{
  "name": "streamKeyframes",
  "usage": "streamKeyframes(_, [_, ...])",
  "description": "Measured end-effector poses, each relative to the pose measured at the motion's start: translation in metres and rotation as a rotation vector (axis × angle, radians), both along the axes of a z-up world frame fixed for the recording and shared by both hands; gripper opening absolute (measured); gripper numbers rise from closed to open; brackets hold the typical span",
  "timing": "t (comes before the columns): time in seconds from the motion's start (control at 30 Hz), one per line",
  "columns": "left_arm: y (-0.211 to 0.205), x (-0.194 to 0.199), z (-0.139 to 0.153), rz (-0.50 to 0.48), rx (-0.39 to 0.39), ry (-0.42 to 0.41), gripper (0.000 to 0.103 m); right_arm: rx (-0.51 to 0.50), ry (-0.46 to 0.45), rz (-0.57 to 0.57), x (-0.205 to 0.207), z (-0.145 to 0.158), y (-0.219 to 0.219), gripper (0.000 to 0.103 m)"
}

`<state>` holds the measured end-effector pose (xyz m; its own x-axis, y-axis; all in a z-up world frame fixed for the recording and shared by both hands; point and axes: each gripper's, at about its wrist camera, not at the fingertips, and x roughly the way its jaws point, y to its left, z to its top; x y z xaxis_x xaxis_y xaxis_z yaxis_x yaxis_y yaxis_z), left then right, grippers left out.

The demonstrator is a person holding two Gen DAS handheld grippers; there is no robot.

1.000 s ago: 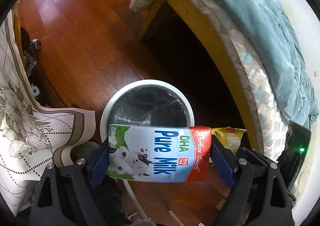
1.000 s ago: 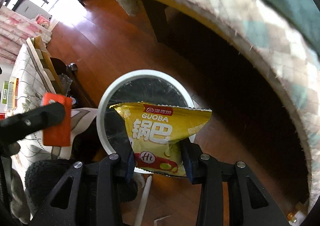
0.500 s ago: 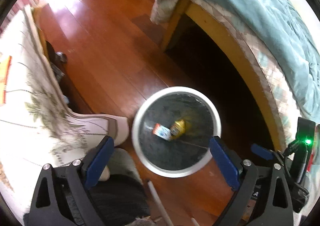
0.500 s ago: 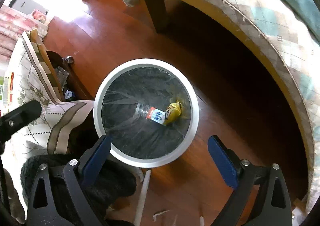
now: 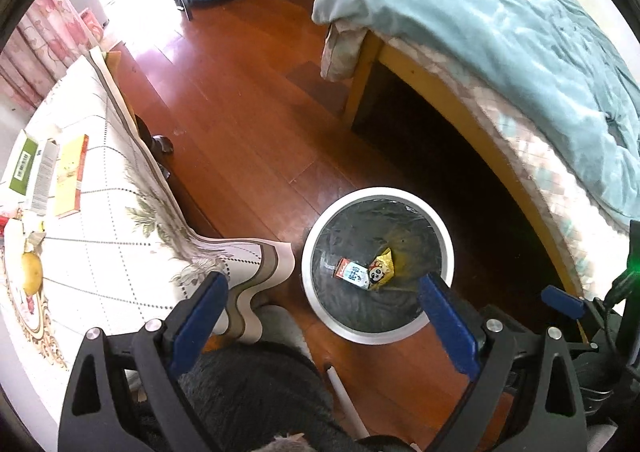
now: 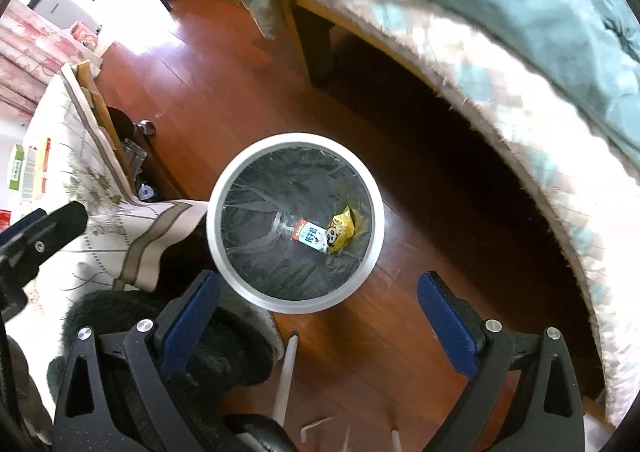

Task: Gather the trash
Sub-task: 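Carry both items over the white bin and open both tools to drop them, then grasp the pink toothpaste box with the left tool while the right tool grasps the yellow HAOMAO box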

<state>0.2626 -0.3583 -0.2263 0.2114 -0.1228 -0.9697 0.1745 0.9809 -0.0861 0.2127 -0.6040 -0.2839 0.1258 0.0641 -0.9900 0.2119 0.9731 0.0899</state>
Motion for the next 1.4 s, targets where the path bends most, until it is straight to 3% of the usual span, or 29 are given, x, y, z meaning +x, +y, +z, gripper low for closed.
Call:
streamKeyframes(0.4, [0.036,-0.013,0.069,0.049,-0.049,-0.121,0.097,0.007,-0.124,0.008,-0.004,0.094,0.022,0.100])
streamKeyframes(0.6, [0.107,-0.001,0.106,0.181,-0.081,-0.215,0.097,0.026,-0.219,0.089,0.032,0.142,0.078,0.100])
streamKeyframes(0.73, [0.182,0.003,0.106,0.338,-0.032,-0.254,0.097,0.065,-0.247,0.201,0.068,0.152,0.154,0.100])
streamKeyframes(0.93, [0.318,-0.004,0.062,0.635,0.089,-0.213,0.097,0.149,-0.219,0.381,0.118,0.128,0.292,0.100])
streamKeyframes(1.07, [0.390,-0.005,0.015,0.754,0.184,-0.136,0.097,0.197,-0.170,0.472,0.152,0.087,0.382,0.100])
streamKeyframes(1.23, [0.440,0.008,-0.033,0.780,0.177,-0.044,0.097,0.159,-0.091,0.468,0.183,0.024,0.446,0.098])
streamKeyframes(1.4, [0.456,0.030,-0.063,0.736,0.140,0.013,0.097,0.088,-0.025,0.433,0.205,-0.025,0.471,0.085])
